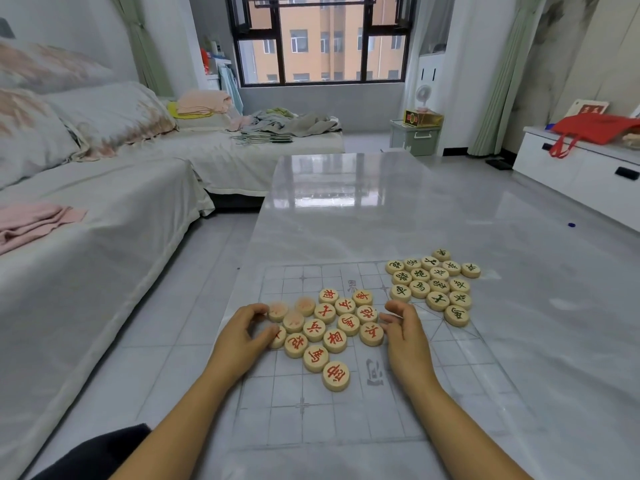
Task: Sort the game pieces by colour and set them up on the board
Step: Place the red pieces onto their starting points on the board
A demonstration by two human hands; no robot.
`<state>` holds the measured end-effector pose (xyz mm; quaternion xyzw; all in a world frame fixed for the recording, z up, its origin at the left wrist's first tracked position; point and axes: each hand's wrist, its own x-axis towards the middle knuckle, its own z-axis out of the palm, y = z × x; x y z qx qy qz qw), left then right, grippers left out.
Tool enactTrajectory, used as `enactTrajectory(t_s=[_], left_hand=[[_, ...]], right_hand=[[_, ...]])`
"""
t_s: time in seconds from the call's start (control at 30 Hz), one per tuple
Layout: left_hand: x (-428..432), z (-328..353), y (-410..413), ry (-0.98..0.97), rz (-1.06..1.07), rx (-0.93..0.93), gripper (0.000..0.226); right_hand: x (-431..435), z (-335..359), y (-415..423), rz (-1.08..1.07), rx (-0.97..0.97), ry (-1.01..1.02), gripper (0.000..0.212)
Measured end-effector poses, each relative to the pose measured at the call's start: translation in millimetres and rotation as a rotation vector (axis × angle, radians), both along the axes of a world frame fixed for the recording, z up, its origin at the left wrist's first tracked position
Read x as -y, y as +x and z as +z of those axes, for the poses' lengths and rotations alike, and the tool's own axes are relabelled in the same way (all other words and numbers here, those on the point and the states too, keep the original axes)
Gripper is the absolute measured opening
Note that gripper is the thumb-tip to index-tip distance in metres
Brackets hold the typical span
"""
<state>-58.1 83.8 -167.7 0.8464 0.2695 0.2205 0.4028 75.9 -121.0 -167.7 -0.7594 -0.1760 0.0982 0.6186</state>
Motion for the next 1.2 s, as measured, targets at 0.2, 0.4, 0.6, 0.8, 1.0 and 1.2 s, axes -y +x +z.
enactTrajectory(t_s=[0.2, 0.4, 0.6, 0.8, 1.0, 1.2], left_hand=[[-4.0, -5.7, -0.3, 0.118, -0.073, -0.086, 0.049], [-8.4, 4.8, 11.2, 0.117, -0.297, -0.323, 0.126], [15.6, 6.2, 31.8, 0.235, -0.396, -0.514, 0.148], [12.7, 1.0, 66.5, 0.274, -0.373, -0.435, 0.115], [-9.2, 20.5, 61.3, -0.01, -0.502, -0.424, 0.112], [-37.0, 42.4, 36.4, 0.272, -0.394, -0.588, 0.094]], right_hand=[[1.4, -1.8, 1.9, -0.003, -0.008, 0.014, 0.035], [-1.7, -3.1, 4.6, -0.044, -0.034, 0.04, 0.034], [-2.0, -5.4, 4.9, -0.045, -0.046, 0.041, 0.033], [-2.5, -5.0, 8.9, -0.067, -0.048, 0.099, 0.035], [-3.5, -5.8, 12.3, -0.065, -0.045, 0.138, 0.036], [0.0, -3.8, 17.7, -0.065, -0.183, 0.305, 0.028]])
